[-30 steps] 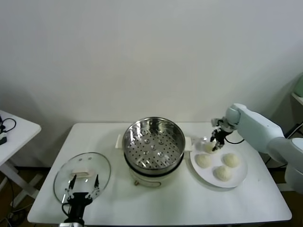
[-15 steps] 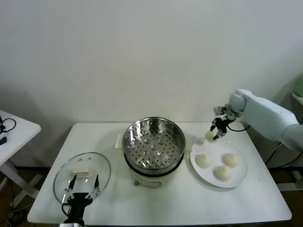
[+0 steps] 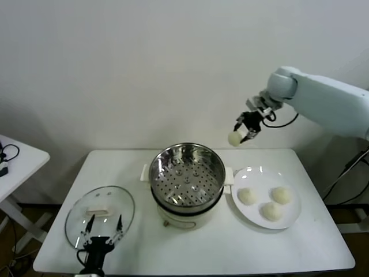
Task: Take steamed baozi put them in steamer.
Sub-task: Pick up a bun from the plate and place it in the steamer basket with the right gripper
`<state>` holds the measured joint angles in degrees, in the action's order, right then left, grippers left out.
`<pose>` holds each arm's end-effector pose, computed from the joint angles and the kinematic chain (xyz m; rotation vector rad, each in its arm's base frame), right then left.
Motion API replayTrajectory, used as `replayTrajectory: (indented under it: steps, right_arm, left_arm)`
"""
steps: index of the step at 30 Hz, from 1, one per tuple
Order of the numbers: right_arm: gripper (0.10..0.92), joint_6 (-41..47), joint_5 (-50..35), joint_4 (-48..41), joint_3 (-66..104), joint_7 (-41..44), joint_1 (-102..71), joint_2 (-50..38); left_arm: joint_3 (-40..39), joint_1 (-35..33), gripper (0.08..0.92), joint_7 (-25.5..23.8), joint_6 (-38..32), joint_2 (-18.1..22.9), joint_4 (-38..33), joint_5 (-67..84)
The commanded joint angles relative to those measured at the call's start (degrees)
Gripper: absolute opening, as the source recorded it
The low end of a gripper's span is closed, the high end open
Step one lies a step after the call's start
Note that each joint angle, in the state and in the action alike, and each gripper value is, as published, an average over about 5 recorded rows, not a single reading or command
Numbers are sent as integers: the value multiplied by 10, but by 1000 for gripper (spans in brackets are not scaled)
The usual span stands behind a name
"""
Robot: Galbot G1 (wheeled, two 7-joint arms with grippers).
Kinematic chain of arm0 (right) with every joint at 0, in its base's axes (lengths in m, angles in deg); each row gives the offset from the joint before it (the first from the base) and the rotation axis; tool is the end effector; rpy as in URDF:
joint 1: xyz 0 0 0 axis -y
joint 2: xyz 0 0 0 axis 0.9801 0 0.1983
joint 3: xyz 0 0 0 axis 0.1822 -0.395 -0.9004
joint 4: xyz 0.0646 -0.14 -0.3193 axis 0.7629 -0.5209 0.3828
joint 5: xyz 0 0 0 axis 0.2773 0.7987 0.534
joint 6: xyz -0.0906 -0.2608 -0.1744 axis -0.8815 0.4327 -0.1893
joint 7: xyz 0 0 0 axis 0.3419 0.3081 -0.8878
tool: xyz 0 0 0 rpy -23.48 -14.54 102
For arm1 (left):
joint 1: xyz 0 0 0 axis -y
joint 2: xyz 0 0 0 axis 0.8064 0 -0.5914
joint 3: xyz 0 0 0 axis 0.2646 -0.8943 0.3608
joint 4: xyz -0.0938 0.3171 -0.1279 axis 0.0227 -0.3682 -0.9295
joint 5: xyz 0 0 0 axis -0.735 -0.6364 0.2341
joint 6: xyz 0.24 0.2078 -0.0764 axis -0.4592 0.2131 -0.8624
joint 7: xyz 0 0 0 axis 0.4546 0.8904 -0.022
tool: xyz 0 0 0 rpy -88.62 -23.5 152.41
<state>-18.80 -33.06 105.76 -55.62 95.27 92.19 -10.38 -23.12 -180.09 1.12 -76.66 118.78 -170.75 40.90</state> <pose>0.5751 -0.0478 0.0307 1.6609 -1.2339 1.8550 0.0936 0.0520 -0.3860 0.1087 -3.0024 -0.1987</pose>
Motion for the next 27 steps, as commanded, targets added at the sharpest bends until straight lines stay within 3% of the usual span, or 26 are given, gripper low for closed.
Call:
replayTrajectory:
  steps: [1,9,15,27]
  right_arm:
    - [519,-143,88,77,-20,-70,42,55]
    - [483,-220,198,23,17,-115,-42,113]
    - [449,-234,218,-17,21,-117,-75,156]
    - [458,-267,252,-123,18,-114,-124,199]
  left_arm:
    - [-2,-1,823,3,-1,28,1,-3]
    - [-1,-2,823,5,-2,28,5,-3]
    - [2,-3,823,6,-5,28,7,-2]
    - [5,-1,823,6,-6,28,13,-2]
